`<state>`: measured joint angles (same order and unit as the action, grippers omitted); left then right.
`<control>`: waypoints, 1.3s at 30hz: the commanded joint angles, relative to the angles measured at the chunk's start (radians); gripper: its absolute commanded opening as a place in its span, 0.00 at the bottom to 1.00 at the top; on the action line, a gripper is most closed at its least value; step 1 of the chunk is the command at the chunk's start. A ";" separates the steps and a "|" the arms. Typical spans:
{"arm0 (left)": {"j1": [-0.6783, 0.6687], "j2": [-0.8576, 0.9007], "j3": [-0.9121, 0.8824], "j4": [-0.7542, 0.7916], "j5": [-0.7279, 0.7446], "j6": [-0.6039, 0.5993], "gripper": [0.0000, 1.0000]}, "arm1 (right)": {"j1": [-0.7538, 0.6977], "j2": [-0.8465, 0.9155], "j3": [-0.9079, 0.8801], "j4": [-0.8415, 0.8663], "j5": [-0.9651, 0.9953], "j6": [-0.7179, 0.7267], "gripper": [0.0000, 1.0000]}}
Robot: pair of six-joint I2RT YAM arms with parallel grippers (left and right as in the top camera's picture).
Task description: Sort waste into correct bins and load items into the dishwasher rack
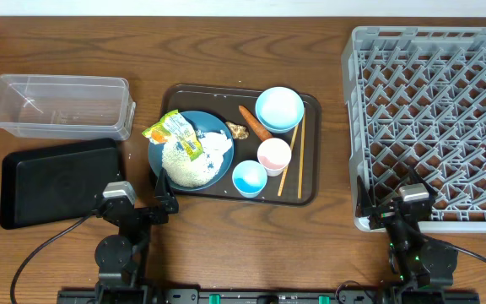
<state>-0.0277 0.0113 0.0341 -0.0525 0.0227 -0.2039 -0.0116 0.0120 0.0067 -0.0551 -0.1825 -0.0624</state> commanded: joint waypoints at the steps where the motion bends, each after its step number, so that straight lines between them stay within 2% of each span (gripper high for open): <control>1: 0.005 -0.007 -0.030 -0.017 -0.006 0.020 0.98 | 0.009 -0.005 -0.001 -0.003 -0.001 -0.006 0.99; 25: 0.005 -0.007 -0.030 -0.017 -0.006 0.020 0.98 | 0.009 -0.005 -0.001 0.004 -0.003 -0.005 0.99; 31: 0.005 0.000 -0.030 -0.018 -0.015 0.019 0.98 | 0.009 -0.005 -0.001 0.005 -0.004 0.126 0.99; 39: 0.005 0.065 0.003 -0.040 -0.012 0.020 0.98 | 0.009 0.004 0.038 -0.030 0.045 0.159 0.99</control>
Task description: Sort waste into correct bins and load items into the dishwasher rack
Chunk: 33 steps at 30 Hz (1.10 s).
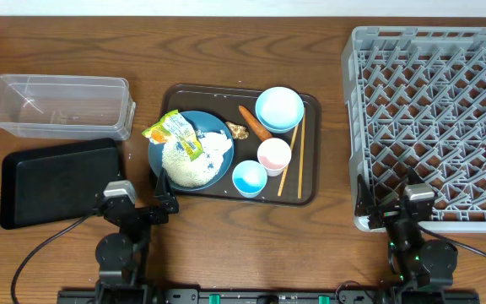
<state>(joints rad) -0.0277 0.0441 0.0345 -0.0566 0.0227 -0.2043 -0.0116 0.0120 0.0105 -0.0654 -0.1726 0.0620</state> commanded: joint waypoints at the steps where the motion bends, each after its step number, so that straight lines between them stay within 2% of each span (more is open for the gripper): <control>1: 0.005 0.053 0.021 -0.042 -0.012 0.021 0.98 | 0.009 0.014 0.054 -0.039 0.042 0.035 0.99; 6: 0.005 0.231 0.196 -0.116 -0.011 0.020 0.98 | 0.009 0.124 0.183 -0.135 0.057 0.034 0.99; 9: 0.005 0.373 0.351 -0.224 -0.008 0.020 0.98 | 0.009 0.244 0.298 -0.204 0.057 0.034 0.99; 12: 0.005 0.526 0.529 -0.363 -0.008 0.021 0.98 | 0.009 0.383 0.434 -0.292 0.057 0.034 0.99; 16: 0.005 0.715 0.774 -0.628 -0.008 0.020 0.98 | 0.009 0.601 0.641 -0.461 0.056 0.025 0.99; 21: 0.005 0.850 0.955 -0.849 -0.008 0.020 0.98 | 0.009 0.818 0.849 -0.676 0.057 -0.022 0.99; 28: 0.005 0.898 0.962 -0.821 0.052 -0.008 0.98 | 0.006 0.943 0.896 -0.690 0.001 -0.003 0.99; 33: 0.004 0.976 0.962 -0.745 0.103 -0.154 0.98 | 0.005 0.975 0.896 -0.690 0.011 -0.003 0.99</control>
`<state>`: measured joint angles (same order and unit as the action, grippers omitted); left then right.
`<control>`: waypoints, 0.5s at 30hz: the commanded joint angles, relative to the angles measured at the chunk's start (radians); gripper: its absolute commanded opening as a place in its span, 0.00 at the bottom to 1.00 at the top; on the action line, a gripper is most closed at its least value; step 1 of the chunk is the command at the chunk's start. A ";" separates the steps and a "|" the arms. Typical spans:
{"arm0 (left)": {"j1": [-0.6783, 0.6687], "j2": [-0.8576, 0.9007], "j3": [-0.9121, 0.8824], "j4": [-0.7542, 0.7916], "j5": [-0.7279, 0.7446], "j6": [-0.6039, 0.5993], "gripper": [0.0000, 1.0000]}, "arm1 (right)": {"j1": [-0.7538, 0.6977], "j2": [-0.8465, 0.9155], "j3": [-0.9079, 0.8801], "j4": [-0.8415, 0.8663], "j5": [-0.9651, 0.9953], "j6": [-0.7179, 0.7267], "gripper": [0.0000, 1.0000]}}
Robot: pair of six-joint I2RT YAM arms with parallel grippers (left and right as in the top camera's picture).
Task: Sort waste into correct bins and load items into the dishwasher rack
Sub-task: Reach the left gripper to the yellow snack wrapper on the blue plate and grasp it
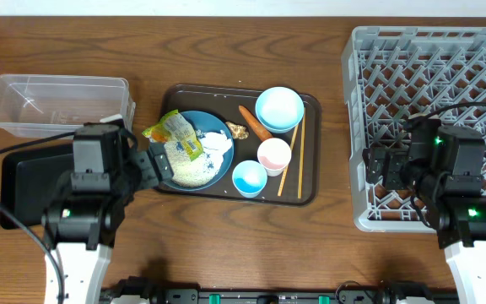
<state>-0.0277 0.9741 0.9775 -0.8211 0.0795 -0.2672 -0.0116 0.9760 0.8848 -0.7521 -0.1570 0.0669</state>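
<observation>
A brown tray (pixel 309 192) holds a blue plate (pixel 218 172) of white rice. On the plate lie a yellow-green wrapper (pixel 174 131) and a white tissue (pixel 218 143). Also on the tray are a carrot (pixel 253 122), a light blue bowl (pixel 278 108), a pink-white cup (pixel 273 155), a blue cup (pixel 249 177) and chopsticks (pixel 293 158). My left gripper (pixel 157 164) hovers at the plate's left edge. My right gripper (pixel 376 165) hangs over the left side of the grey dishwasher rack (pixel 433 59). Neither gripper's opening shows from above.
A clear plastic bin (pixel 57 105) stands at the back left. In front of it, partly under my left arm, lies a black bin (pixel 28 186). A small brown scrap (pixel 237 131) lies beside the carrot. Cables trail from both arms along the front edge.
Both arms have risen from their low pose at the table's front edge. The left gripper is now at the plate's left side, the right one over the rack's left part.
At both earlier moments the two arms sat folded at the front edge, left below the tray's corner, right at the rack's front rim. Now both are raised and farther back. Nothing on the tray has moved.
</observation>
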 commanded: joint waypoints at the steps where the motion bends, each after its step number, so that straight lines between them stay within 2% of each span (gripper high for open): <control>1: 0.004 0.074 0.019 0.037 0.061 -0.107 0.98 | 0.005 0.014 0.022 -0.004 -0.004 -0.008 0.99; 5: -0.007 0.189 0.019 0.084 0.128 -0.119 0.98 | 0.005 0.021 0.022 -0.008 -0.004 -0.008 0.99; 12: -0.047 0.398 0.019 0.137 0.143 -0.269 0.98 | 0.005 0.021 0.022 -0.012 -0.004 -0.008 0.99; 15: -0.060 0.474 0.019 0.195 0.172 -0.282 0.98 | 0.005 0.021 0.022 -0.012 -0.004 -0.008 0.99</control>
<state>-0.0765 1.4010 0.9775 -0.6518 0.2150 -0.4931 -0.0116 0.9970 0.8852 -0.7628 -0.1574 0.0669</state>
